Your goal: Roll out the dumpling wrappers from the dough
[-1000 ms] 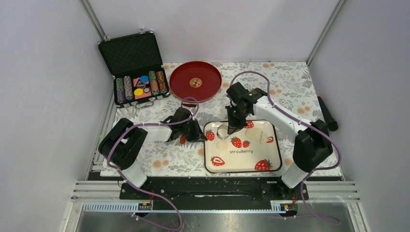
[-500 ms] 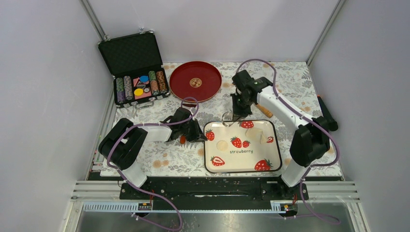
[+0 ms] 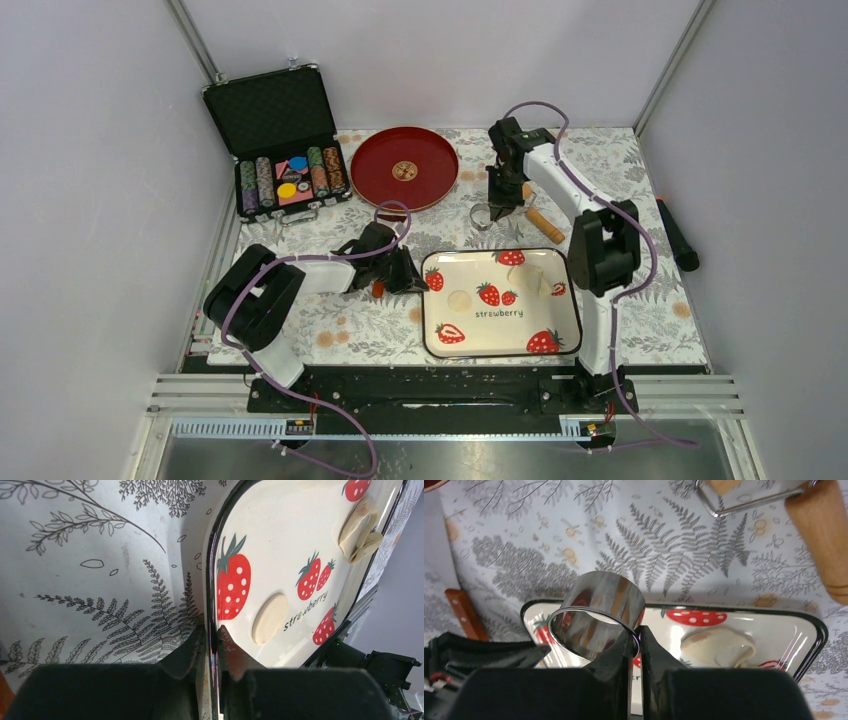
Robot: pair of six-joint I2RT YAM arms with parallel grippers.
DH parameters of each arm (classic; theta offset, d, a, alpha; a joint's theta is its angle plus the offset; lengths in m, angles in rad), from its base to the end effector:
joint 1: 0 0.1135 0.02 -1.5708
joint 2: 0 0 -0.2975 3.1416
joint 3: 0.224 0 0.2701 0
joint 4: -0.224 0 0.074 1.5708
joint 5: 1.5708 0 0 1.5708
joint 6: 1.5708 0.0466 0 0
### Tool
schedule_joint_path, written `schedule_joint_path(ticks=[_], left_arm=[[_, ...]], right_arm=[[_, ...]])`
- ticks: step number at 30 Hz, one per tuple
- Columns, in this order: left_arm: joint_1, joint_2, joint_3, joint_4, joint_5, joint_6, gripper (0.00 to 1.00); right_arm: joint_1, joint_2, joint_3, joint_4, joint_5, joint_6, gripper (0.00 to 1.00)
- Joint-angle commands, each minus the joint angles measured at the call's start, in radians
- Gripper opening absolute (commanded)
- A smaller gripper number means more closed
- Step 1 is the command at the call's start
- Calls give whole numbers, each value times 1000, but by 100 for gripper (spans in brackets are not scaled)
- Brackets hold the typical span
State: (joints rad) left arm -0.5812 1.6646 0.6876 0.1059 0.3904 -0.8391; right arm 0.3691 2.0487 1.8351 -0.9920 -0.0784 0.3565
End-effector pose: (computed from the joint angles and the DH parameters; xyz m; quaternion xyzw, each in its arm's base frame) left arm 0.2580 -0.1907 0.1354 -0.0526 0.9225 -0.3574 0.1362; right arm 0.4370 0.1729 0.2680 -0.0133 0.9826 0.1004 0.1560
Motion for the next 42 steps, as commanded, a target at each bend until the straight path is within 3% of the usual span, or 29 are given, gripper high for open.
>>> schedule_joint_path(ticks=[1,7,10,14,18,23,42], left_arm=[[-23,61,-34,-103,-79,53,0],[-22,58,-37,-101,-77,55,0],[-22,58,-35,-101,-74,55,0],[-23,60,-36,-101,-75,55,0],[-22,57,-36,-101,-75,55,0],[-25,58,-29,-104,-61,71,0],[-42,-73,-14,-339,-106,163,0]], right_arm=[[-14,83,96,-62,45,-26,0],[-26,168,131,-58,35,-37,11],[-33,178,133,-59,32,-40,26],[-39,173,126,-58,34,-47,57],[-43,147,107,-58,36,-48,70],[-45,50,16,-33,24,-41,77],[-50,-537,-633,187,-55,54,93]])
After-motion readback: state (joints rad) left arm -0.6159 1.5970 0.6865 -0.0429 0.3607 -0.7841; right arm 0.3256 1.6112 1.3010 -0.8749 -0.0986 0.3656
